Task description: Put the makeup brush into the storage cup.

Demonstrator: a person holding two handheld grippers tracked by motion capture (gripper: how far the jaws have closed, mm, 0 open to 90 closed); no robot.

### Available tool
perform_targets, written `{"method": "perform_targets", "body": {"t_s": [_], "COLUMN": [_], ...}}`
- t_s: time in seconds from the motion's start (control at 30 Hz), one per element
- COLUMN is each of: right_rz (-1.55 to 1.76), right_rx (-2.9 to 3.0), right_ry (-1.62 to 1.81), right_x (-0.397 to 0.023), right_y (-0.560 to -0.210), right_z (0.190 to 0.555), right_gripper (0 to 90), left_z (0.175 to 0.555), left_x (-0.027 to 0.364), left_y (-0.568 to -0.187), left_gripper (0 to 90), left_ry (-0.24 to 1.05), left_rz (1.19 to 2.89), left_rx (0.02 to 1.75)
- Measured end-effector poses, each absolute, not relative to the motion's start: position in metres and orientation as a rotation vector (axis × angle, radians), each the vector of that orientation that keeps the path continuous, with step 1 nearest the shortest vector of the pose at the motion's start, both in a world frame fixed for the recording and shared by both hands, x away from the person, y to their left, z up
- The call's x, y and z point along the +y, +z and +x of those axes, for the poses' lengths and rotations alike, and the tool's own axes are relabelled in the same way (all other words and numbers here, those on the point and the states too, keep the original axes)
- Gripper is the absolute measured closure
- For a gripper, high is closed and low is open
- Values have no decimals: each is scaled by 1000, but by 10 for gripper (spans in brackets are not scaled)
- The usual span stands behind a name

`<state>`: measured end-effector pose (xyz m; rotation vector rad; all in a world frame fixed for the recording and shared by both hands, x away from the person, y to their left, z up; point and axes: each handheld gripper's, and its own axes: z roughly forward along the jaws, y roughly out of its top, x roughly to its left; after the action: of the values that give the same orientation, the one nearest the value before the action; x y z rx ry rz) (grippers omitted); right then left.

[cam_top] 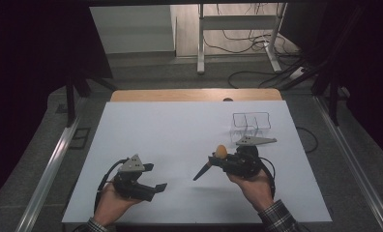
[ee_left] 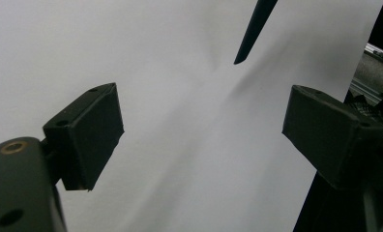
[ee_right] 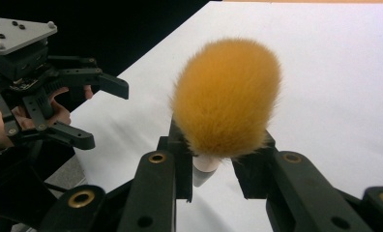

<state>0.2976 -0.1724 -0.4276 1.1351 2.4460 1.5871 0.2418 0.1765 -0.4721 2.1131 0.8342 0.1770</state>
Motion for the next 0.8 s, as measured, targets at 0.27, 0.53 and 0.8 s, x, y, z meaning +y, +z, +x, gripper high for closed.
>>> {"method": "perform_targets", "body": {"t_s": [0.27, 0.53, 0.8], "right_rz": [1146, 1152, 1161], "right_rx": [2415, 2388, 2365], "right_ry": [1570, 1555, 1542], "right_x": [-180, -189, -196], "right_y": [-427, -424, -423], "right_z": [300, 302, 304], "right_gripper": [713, 713, 713], "left_z": [241, 239, 237], "left_x": [182, 190, 195], "left_y": [-475, -476, -481], "left_gripper": [104, 85, 61], "left_ry": [182, 189, 222], "left_rz": [2136, 2140, 2161], "left_rx": [855, 881, 896]}}
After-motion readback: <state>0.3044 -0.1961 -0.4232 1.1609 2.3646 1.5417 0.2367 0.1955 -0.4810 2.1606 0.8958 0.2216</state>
